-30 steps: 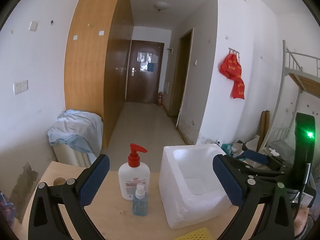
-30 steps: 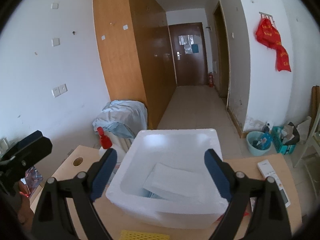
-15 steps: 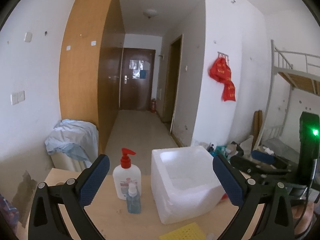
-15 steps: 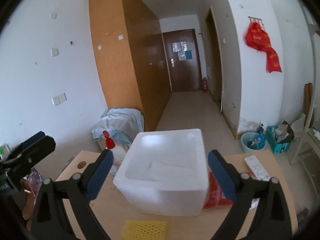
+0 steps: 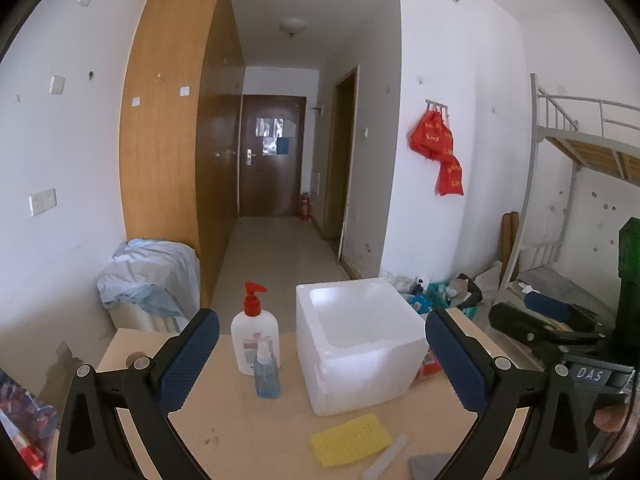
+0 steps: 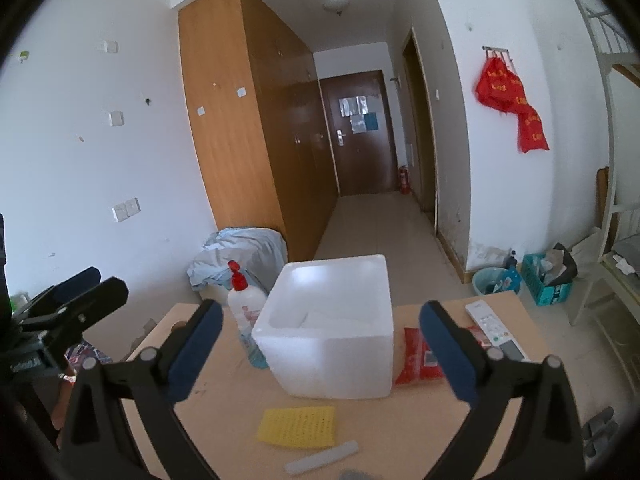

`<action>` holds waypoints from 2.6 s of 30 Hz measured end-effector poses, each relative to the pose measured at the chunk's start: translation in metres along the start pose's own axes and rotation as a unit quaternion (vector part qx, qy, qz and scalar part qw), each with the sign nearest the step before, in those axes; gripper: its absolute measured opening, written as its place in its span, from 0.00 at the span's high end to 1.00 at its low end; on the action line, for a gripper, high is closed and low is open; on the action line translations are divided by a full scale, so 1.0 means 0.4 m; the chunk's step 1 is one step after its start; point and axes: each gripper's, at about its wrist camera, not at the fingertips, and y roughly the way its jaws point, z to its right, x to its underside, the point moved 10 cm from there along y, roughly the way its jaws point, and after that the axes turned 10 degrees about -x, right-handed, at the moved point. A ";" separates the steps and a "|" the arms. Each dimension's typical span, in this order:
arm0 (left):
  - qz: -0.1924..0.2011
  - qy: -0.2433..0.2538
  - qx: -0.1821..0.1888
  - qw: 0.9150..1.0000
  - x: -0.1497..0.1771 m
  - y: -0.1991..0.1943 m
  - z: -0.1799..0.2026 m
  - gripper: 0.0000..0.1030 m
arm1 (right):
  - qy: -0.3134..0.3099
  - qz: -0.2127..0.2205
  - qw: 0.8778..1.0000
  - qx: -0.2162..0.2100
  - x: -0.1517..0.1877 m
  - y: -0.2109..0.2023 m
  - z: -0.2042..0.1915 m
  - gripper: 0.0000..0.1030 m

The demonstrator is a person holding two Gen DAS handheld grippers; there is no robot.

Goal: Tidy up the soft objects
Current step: 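Withdraw both grippers from the foam box back over the table, then move the left gripper to the floral-printed wrapper and close on it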

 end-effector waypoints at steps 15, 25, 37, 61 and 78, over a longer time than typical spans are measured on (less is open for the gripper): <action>0.024 -0.044 -0.003 0.999 0.119 -0.171 -0.056 0.00 | -0.005 0.049 0.999 -0.019 0.119 -0.169 -0.063 0.01; 0.052 -0.027 -0.003 0.998 0.238 -0.237 -0.041 0.00 | -0.005 0.061 0.998 -0.001 0.214 -0.206 -0.064 0.01; 0.053 -0.030 0.006 0.998 0.410 -0.241 -0.019 0.00 | -0.009 0.063 0.998 0.012 0.339 -0.225 -0.056 0.01; 0.033 0.008 0.035 0.999 0.626 -0.213 0.064 0.00 | 0.004 0.024 0.999 0.040 0.517 -0.204 -0.016 0.01; -0.075 0.018 0.093 0.993 0.695 -0.071 0.149 0.00 | 0.038 -0.053 0.997 0.052 0.567 -0.098 0.079 0.01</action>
